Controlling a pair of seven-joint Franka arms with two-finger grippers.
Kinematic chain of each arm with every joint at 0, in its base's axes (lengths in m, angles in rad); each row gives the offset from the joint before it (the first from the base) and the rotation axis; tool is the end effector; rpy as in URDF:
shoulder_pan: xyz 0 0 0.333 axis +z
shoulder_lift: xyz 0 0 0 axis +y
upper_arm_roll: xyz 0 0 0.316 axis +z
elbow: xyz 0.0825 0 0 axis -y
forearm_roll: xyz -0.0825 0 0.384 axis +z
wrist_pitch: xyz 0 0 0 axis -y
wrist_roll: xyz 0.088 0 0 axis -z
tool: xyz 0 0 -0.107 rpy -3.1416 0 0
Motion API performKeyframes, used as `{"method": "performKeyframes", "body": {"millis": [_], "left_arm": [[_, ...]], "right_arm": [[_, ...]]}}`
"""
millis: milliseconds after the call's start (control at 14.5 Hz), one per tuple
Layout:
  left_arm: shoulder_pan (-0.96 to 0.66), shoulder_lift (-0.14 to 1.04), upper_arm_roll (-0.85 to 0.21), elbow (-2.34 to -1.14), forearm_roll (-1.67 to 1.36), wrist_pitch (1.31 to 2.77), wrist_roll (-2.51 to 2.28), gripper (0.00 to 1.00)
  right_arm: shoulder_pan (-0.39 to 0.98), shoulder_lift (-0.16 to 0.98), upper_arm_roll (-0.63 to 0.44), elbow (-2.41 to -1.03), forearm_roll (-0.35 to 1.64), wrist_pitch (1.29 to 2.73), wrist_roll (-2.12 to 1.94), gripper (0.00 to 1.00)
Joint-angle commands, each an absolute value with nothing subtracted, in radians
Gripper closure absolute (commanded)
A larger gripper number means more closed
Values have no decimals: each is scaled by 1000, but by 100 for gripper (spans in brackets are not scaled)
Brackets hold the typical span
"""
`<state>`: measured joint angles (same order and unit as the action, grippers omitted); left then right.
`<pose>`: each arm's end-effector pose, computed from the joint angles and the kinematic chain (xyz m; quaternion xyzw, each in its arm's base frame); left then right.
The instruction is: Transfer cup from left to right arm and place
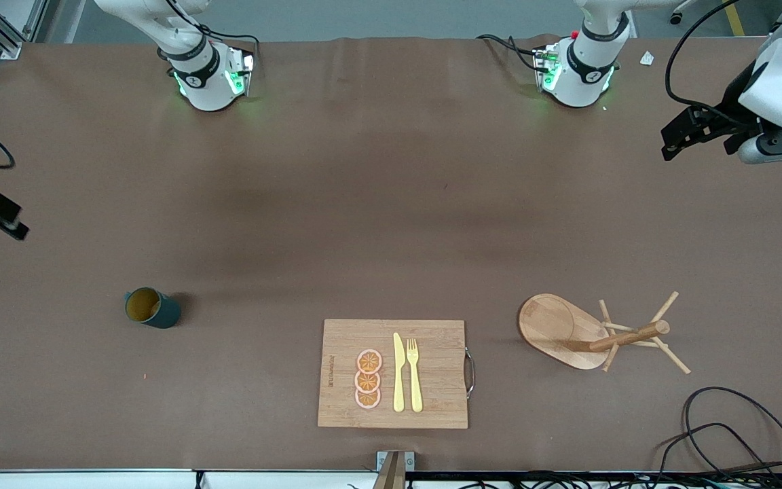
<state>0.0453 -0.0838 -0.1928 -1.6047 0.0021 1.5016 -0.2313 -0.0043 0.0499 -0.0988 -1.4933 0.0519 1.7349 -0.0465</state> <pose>0.5153 -0.0811 0.6468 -0.9990 -0.0424 0.0085 0.0109 0.5840 -0.0540 0.6495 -0.9947 0.0296 -0.0973 0.0162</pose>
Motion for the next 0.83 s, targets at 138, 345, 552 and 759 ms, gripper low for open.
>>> {"method": "performKeyframes", "body": {"millis": [138, 345, 552, 759], "left_arm": [[58, -86, -190, -1592, -2, 1476, -201, 0], [57, -83, -190, -1585, 0, 1476, -192, 0], [52, -78, -195, -1585, 2, 1473, -184, 0], [51, -78, -196, -1583, 18, 1473, -163, 0]], "right_arm": [[-28, -58, -83, -1540, 38, 1567, -37, 0], [-23, -67, -71, -1548, 2, 1554, -29, 0], [-23, -67, -71, -1558, -6, 1594, -29, 0], [-23, -77, -71, -1595, -8, 1649, -29, 0]]}}
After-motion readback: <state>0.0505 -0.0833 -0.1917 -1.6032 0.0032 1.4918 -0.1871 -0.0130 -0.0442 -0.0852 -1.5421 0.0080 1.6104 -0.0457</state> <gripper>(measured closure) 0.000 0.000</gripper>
